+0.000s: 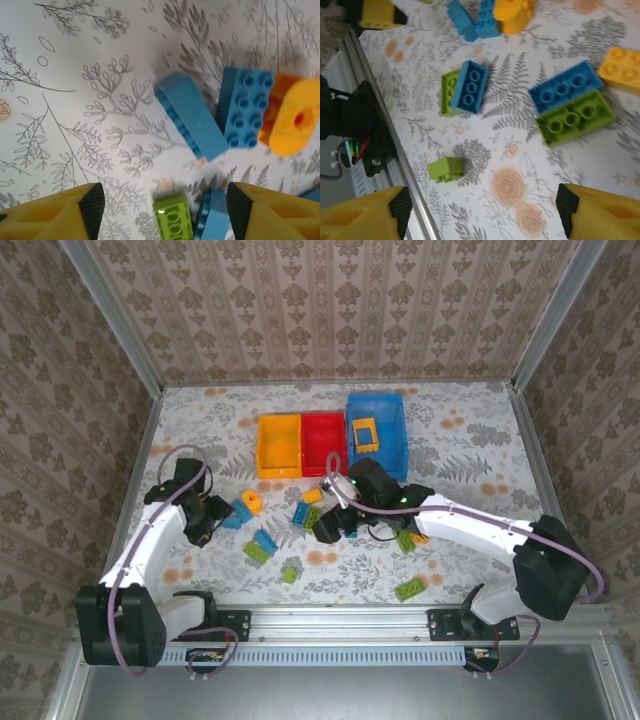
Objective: Sort the legos into containers by color
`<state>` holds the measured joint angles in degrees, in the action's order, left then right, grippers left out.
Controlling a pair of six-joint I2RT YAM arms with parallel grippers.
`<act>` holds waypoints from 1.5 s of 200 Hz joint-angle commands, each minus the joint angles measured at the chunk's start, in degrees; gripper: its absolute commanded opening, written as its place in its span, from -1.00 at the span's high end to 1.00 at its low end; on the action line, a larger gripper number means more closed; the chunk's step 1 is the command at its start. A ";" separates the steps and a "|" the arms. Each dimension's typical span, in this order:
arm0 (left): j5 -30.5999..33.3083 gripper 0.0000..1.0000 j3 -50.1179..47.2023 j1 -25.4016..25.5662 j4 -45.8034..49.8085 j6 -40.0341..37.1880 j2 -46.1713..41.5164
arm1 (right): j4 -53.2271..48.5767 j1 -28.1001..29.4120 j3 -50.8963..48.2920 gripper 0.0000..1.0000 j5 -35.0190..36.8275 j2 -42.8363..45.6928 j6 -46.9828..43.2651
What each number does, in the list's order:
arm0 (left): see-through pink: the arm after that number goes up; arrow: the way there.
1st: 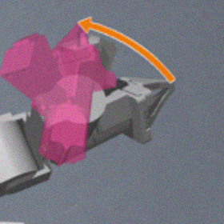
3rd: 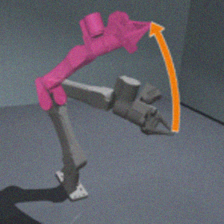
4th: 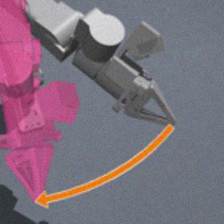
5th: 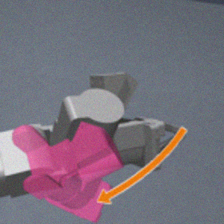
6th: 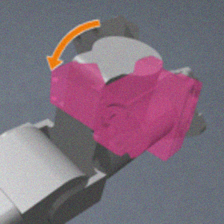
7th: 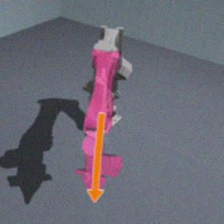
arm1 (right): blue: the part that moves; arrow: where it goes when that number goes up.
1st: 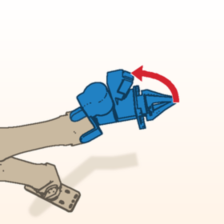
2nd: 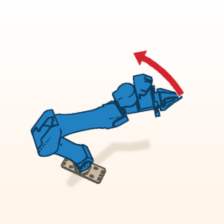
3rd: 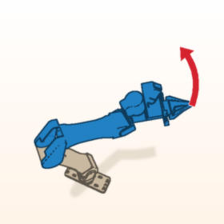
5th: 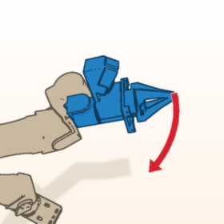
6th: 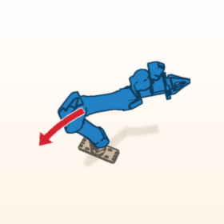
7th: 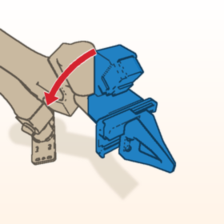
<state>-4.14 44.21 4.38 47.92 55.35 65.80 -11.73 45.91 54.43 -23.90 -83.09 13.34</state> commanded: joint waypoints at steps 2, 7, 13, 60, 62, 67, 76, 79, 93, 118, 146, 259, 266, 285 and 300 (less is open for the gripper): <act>-2.73 -0.32 -1.38 -2.98 -4.46 7.00 2.69 | 0.55 1.52 3.83 -0.61 -2.07 -2.83 -1.66; -2.67 -0.32 -1.39 -3.42 -5.29 8.01 3.38 | 0.45 1.81 4.32 -0.62 -2.03 -3.25 -1.74; -2.55 -0.30 -1.42 -3.91 -6.38 8.90 4.10 | 0.39 2.04 4.88 -0.62 -2.08 -3.66 -1.88; -3.41 -0.22 0.82 -4.88 -11.33 14.09 12.35 | -1.02 2.95 8.04 -0.68 -3.17 -6.52 -3.12; -3.44 -0.22 0.91 -4.86 -11.24 14.15 12.65 | -1.13 3.04 8.12 -0.69 -3.19 -6.70 -3.18; -3.59 -0.21 0.97 -4.65 -11.31 14.43 13.18 | -1.35 3.05 8.38 -0.69 -3.17 -6.91 -3.43; -3.88 -0.19 0.59 -4.29 -11.98 14.76 14.01 | -1.68 3.18 8.81 -0.69 -3.00 -7.22 -3.59; -3.97 -0.19 0.42 -4.16 -11.97 14.99 14.18 | -1.84 3.19 8.89 -0.69 -2.96 -7.30 -3.63; -4.10 -0.17 -0.91 -3.70 -12.69 16.68 14.68 | -1.98 3.21 9.32 -0.69 -2.52 -7.78 -3.72; -4.30 -0.04 -3.67 -3.42 -16.65 18.74 15.31 | -1.85 3.18 9.98 -0.69 -2.41 -8.64 -3.69; -3.68 0.26 -3.53 -3.43 -16.70 17.70 16.43 | -2.02 3.17 10.76 -0.68 -2.14 -9.46 -3.69; 9.14 0.59 29.72 12.70 -5.86 -13.84 20.08 | 16.87 -8.11 5.39 -0.64 6.04 -1.99 9.61; 9.00 0.59 33.06 14.02 -5.51 -16.06 23.13 | 16.75 -8.65 5.70 -0.64 6.54 -2.22 9.83; 8.66 0.59 41.84 16.12 -3.18 -20.11 31.34 | 15.81 -9.58 6.56 -0.64 8.68 -2.62 10.12; 8.54 0.59 47.85 16.70 -0.24 -21.68 37.79 | 15.12 -9.85 7.20 -0.64 10.18 -2.65 10.21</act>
<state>3.88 85.17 20.34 40.77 42.22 95.68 2.35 36.36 60.64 -17.69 -85.97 21.61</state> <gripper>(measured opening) 0.255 0.820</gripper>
